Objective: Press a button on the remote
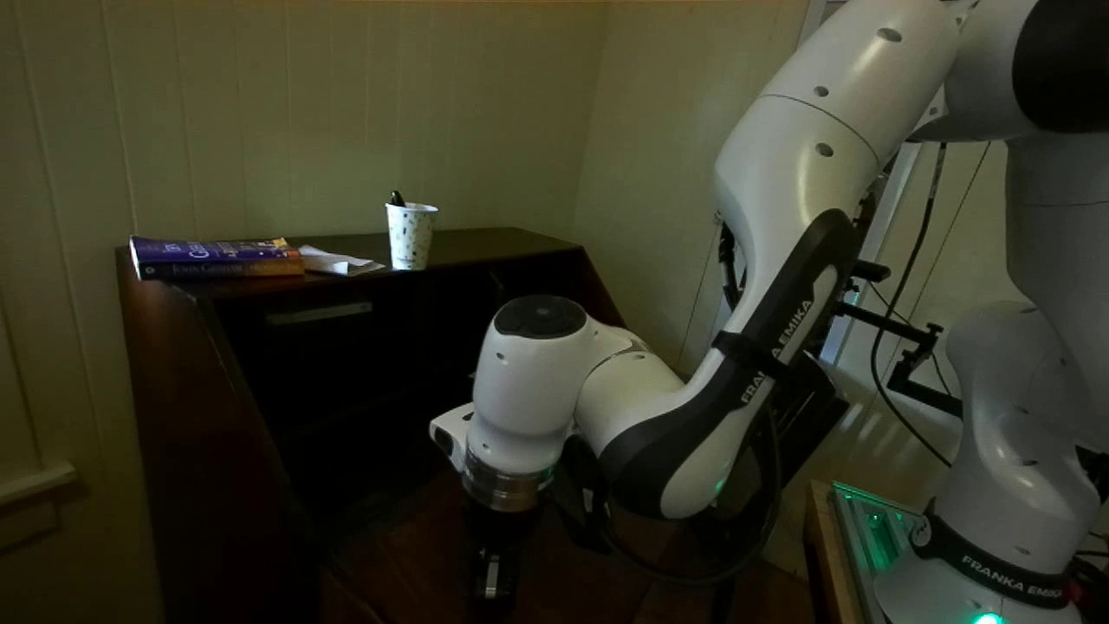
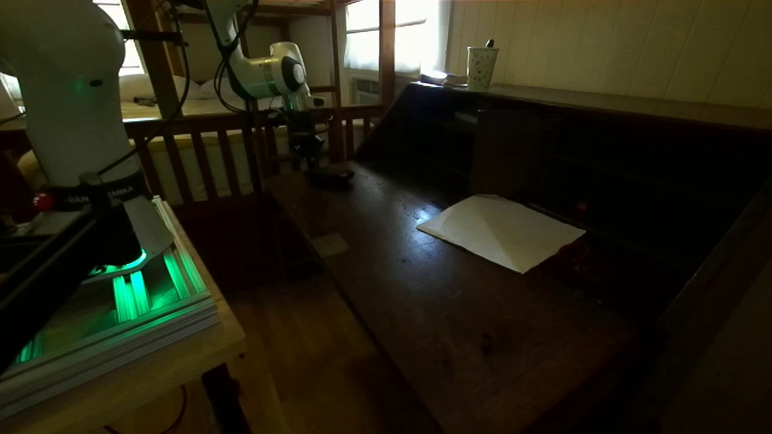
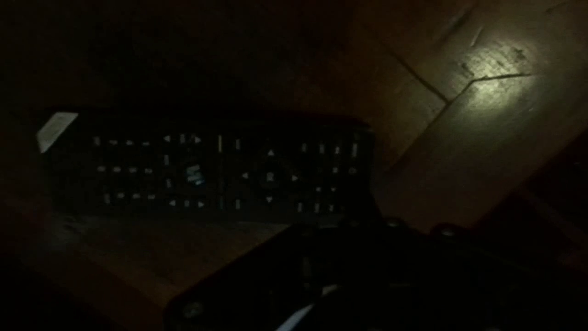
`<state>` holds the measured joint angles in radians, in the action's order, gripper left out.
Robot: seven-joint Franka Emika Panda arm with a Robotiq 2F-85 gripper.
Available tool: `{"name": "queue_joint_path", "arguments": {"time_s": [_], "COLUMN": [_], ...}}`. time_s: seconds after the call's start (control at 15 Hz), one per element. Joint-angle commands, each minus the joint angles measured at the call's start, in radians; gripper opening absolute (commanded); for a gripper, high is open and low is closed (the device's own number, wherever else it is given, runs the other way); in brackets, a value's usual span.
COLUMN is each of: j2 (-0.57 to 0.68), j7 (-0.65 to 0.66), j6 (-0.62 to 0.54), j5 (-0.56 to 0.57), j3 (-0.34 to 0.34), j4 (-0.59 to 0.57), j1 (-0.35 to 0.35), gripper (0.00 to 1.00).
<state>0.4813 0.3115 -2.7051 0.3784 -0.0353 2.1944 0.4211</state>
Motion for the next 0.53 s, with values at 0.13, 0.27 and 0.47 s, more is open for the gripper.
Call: {"name": "queue_joint_path", "arguments": {"time_s": [0.13,0.27,0.47], "j2": [-0.139,-0.217,-0.39], "j7": [-0.134,-0.195,-0.224], "j6": [-0.031,-0.013,0.018], "j5": [-0.164,-0.232,-0.28], "j3": [-0.096,-0.141,-0.166], "j4": [0.136,0.19,0.29], "j1": [-0.123,-0.166,-0.184], "gripper": [0.0,0.0,0.27]}}
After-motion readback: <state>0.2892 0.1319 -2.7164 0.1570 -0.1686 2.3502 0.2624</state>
